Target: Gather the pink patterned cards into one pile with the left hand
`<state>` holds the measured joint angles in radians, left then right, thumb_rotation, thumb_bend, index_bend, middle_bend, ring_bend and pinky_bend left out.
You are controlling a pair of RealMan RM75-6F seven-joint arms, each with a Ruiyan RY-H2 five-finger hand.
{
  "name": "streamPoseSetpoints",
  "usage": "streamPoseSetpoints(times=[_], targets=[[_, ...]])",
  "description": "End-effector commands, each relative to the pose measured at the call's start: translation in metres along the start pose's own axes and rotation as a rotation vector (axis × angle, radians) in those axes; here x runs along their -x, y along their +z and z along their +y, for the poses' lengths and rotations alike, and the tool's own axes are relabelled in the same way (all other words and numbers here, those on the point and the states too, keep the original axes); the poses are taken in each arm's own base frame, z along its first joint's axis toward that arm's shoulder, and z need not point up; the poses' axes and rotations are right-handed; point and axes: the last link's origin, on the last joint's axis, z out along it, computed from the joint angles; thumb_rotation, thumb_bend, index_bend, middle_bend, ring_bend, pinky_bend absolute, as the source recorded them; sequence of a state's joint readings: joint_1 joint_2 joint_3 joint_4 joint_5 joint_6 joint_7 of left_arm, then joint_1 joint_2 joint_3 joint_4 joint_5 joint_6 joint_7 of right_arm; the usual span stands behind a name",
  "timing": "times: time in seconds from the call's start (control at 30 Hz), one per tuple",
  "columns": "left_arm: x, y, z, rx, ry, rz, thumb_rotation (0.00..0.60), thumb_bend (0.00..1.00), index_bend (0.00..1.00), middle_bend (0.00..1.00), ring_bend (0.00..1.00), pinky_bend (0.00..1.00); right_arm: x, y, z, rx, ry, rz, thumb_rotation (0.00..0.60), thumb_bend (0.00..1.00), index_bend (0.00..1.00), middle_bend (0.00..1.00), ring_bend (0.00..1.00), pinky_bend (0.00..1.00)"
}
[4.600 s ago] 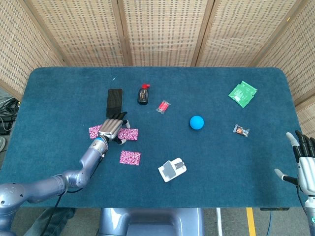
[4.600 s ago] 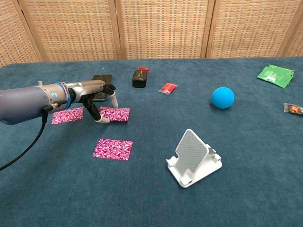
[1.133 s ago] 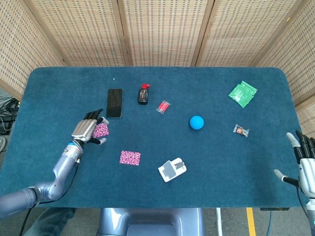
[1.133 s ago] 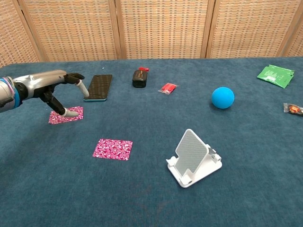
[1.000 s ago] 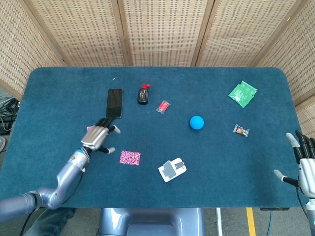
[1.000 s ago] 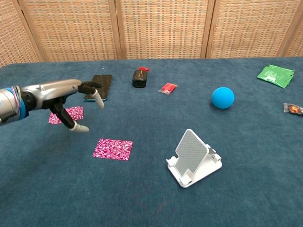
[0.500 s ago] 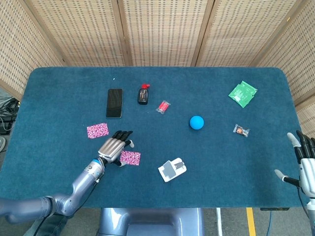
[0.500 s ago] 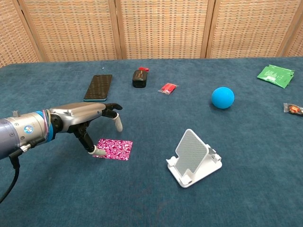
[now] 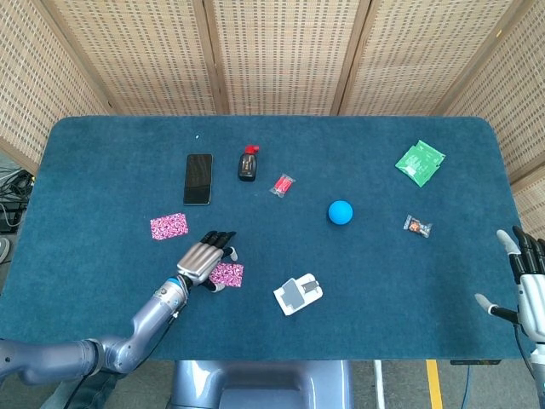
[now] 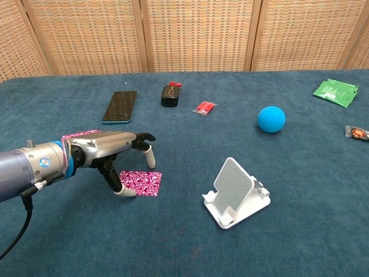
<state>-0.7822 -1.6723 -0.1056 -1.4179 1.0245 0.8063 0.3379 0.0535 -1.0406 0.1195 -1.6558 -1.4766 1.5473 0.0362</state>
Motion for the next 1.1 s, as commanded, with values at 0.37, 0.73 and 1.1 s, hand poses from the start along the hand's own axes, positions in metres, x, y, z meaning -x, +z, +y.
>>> streamPoseSetpoints(times=[0.37, 0.73, 1.1], targets=[[-0.0002, 0.0003, -0.0029, -0.016, -0.015, -0.009, 0.6, 0.22, 0.34, 0.0, 0.0, 0.0, 0.0002, 0.0004, 0.0001, 0.0, 0.0, -0.002, 0.6, 0.0, 0.0, 0.0, 0.0, 0.0], [0.0012, -0.0023, -0.0024, -0.011, -0.027, -0.025, 0.6, 0.22, 0.34, 0.0, 0.0, 0.0, 0.0, 0.0001, -0.0004, -0.001, 0.0, -0.002, 0.6, 0.0, 0.0, 0.0, 0.0, 0.0], [0.0023, -0.0035, -0.0068, -0.024, -0.022, -0.028, 0.6, 0.22, 0.35, 0.0, 0.0, 0.0, 0.0004, 0.0, -0.0008, -0.003, 0.0, -0.002, 0.6, 0.0, 0.0, 0.0, 0.0, 0.0]])
